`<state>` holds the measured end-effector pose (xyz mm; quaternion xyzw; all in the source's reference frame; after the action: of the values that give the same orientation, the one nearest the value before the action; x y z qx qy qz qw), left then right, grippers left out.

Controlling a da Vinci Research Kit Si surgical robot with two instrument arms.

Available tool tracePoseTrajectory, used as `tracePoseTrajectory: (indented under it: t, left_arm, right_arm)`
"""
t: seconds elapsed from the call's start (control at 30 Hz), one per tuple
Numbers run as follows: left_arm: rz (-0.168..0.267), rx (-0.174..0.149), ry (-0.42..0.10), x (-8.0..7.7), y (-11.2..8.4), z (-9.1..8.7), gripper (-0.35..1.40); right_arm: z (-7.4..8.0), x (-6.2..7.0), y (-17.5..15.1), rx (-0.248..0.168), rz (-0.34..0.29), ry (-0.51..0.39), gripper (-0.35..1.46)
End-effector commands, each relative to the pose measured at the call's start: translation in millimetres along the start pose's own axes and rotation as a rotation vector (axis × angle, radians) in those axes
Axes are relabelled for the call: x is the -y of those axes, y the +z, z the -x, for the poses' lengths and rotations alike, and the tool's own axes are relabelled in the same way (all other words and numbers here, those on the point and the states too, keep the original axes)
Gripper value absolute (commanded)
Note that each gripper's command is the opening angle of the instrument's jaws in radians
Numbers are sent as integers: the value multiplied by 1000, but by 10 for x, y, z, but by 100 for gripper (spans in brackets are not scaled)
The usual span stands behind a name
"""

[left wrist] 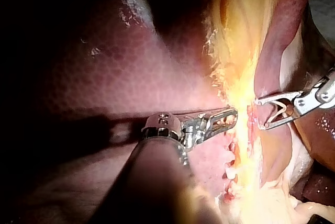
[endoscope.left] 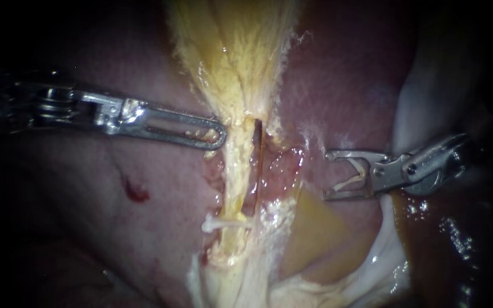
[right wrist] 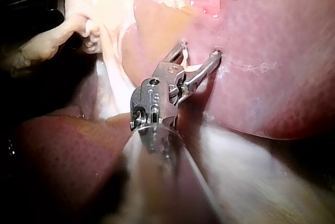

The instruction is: Clipping second clip left tube

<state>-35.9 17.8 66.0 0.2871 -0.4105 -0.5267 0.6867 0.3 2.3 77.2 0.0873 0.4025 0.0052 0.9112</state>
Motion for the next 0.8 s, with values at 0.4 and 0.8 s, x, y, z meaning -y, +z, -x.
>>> tracePoseTrajectory:
  t: [0.4, 0.8]
  left_arm:
    - [-7, -7, -4, 2, -31, 8, -35]
    - [-3, 15, -19, 17, -82, 26, -35]
  right_arm:
    - [0, 1, -1, -2, -3, -1, 43]
    - [0, 0, -3, -3, -4, -1, 43]
